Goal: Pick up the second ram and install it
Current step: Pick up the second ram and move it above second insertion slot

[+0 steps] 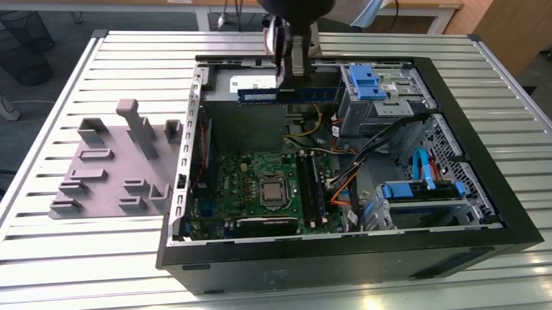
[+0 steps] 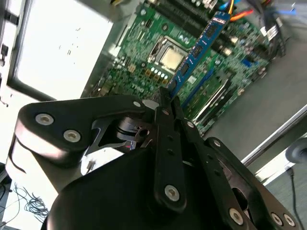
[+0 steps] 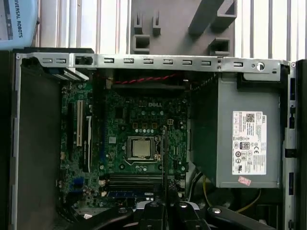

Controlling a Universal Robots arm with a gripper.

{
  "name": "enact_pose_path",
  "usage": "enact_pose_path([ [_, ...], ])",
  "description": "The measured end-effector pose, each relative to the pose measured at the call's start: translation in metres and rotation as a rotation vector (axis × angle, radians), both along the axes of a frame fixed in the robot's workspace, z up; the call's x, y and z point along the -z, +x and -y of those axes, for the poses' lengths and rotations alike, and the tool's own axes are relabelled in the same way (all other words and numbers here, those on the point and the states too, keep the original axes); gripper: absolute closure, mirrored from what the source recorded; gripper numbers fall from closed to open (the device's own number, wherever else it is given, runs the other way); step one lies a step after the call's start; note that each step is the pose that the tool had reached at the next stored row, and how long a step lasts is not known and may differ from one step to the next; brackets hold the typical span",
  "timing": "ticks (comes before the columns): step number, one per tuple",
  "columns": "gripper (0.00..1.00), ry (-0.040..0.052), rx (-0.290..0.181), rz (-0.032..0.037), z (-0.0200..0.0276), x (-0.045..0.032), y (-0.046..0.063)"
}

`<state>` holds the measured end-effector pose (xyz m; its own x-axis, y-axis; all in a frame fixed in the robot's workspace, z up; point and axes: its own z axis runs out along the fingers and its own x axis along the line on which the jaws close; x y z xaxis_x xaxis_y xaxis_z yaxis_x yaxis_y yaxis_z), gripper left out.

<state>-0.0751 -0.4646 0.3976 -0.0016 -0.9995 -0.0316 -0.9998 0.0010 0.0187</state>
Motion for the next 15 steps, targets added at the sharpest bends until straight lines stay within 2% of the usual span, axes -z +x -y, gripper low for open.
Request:
enact_pose_path([
  [4,0.86,0.0,0.0,0.0,0.0,0.0,0.017],
  [15,0.86,0.0,0.0,0.0,0.0,0.0,0.02],
])
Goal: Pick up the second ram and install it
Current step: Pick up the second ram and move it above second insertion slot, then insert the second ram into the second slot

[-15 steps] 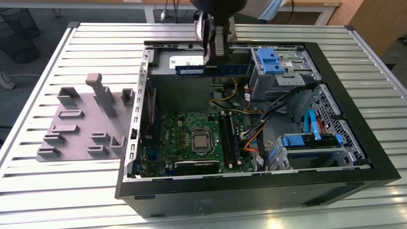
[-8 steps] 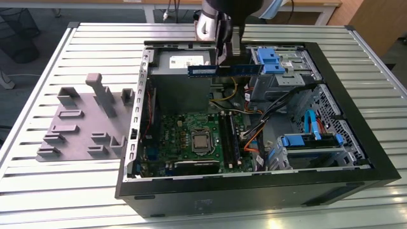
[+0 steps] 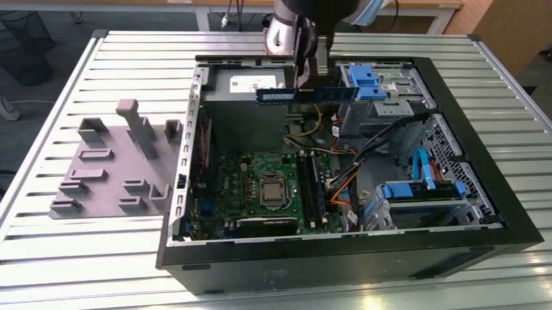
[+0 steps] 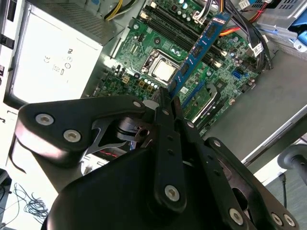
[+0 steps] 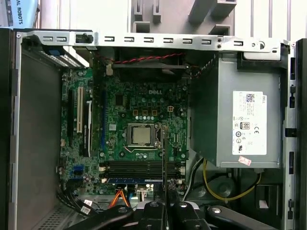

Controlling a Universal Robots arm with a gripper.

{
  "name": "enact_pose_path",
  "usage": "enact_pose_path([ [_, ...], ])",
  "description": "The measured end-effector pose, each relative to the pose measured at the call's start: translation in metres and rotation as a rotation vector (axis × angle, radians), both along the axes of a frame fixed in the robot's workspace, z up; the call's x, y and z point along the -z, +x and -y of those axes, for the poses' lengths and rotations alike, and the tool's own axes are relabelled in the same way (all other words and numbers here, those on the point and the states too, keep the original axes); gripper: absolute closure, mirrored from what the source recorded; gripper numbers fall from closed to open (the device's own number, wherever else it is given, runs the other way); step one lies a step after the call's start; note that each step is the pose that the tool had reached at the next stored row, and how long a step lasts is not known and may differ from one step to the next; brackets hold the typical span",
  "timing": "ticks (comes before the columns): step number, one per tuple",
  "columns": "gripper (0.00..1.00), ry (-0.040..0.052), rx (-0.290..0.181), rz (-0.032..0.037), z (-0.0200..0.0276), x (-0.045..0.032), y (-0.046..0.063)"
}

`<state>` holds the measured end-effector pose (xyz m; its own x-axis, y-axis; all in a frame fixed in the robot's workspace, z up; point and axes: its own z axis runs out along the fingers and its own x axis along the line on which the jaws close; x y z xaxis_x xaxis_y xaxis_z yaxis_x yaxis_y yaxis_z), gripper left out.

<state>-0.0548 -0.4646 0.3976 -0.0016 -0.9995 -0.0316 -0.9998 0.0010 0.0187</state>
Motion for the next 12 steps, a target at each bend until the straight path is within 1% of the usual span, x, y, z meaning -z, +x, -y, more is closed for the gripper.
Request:
enact_pose_path([
  [9,0.86,0.0,0.002,0.0,0.0,0.0,0.0017],
  [11,0.86,0.0,0.014,0.0001,0.0,0.0001,0.0017],
  [12,0.86,-0.0001,0.029,0.0,0.0,0.0001,0.0018],
])
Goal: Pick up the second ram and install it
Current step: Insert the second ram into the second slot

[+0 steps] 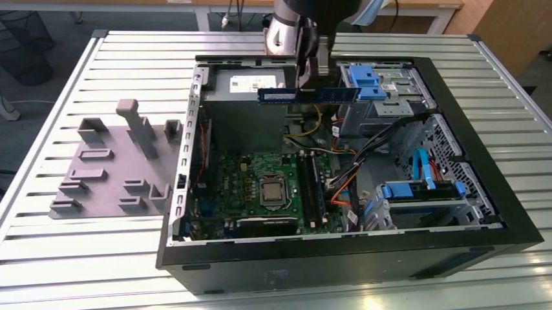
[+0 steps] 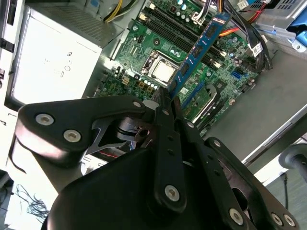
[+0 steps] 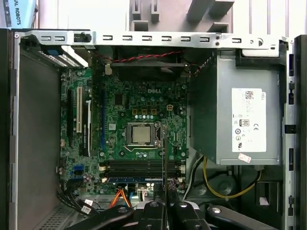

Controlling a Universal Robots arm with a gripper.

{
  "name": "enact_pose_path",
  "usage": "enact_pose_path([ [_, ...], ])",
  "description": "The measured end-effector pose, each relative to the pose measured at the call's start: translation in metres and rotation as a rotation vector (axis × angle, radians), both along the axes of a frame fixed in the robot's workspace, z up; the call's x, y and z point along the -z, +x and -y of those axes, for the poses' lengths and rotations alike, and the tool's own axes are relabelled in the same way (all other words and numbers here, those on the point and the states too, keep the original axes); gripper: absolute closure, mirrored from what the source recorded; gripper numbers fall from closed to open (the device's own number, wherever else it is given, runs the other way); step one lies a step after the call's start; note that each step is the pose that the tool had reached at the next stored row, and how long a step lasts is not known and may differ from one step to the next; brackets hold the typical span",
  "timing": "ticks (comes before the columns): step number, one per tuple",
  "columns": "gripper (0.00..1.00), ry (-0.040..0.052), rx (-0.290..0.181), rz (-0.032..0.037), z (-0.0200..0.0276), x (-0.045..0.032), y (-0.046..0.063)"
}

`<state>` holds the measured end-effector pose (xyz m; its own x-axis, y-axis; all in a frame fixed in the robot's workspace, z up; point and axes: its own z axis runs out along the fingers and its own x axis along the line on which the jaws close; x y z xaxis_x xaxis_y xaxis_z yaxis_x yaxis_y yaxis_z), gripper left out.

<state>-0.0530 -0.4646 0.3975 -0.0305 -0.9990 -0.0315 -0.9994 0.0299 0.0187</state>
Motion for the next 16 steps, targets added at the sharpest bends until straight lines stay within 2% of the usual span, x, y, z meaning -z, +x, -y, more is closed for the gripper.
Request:
enact_pose_path([
  [16,0.86,0.0001,0.29,0.0,0.0,0.0027,0.0],
])
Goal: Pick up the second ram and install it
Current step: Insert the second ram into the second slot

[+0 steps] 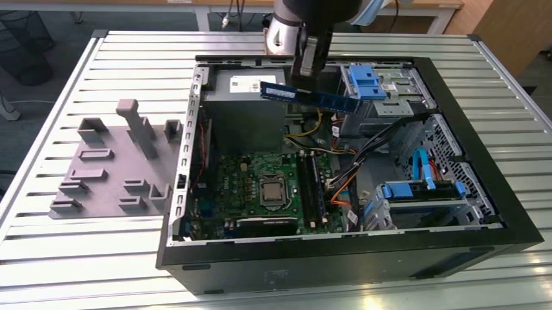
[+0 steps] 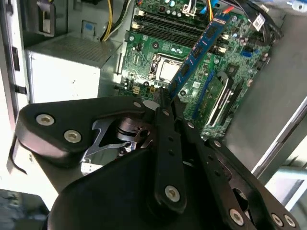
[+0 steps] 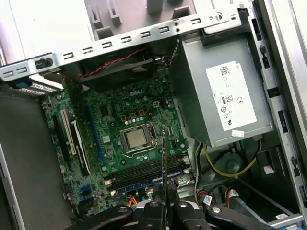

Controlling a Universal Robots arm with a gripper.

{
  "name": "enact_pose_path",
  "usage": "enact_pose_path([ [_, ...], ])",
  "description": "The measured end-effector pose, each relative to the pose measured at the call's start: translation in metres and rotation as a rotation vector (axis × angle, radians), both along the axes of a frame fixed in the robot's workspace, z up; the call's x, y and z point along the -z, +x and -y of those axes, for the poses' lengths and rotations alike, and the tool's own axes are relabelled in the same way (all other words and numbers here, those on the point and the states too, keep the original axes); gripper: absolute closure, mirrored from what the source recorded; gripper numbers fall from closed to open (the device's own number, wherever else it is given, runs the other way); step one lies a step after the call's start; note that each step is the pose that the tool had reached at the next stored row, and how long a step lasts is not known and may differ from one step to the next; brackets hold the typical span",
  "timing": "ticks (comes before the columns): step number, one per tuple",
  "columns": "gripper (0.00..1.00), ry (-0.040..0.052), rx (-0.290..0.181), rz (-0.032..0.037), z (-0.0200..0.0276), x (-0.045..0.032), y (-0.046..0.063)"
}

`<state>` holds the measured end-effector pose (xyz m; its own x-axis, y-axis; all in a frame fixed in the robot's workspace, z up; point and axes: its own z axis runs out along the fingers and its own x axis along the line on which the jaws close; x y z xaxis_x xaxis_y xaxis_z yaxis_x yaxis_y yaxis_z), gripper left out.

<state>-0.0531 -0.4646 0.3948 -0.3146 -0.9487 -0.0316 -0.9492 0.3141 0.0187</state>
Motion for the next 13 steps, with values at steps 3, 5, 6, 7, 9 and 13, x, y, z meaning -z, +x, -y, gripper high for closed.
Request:
enact_pose_path([
  [3,0.86,-0.0001,0.056,0.0,0.0,0.0006,0.0],
  [5,0.86,-0.0001,0.091,0.0,0.0,0.0009,0.0],
  [6,0.86,-0.0001,0.109,0.0,0.0,0.0011,0.0],
  [7,0.86,-0.0001,0.127,0.0,0.0,0.0013,0.0],
  [9,0.86,-0.0001,0.165,0.0,0.0,0.0018,0.0],
  [13,0.86,-0.0001,0.242,0.0,0.0,0.0026,0.0],
])
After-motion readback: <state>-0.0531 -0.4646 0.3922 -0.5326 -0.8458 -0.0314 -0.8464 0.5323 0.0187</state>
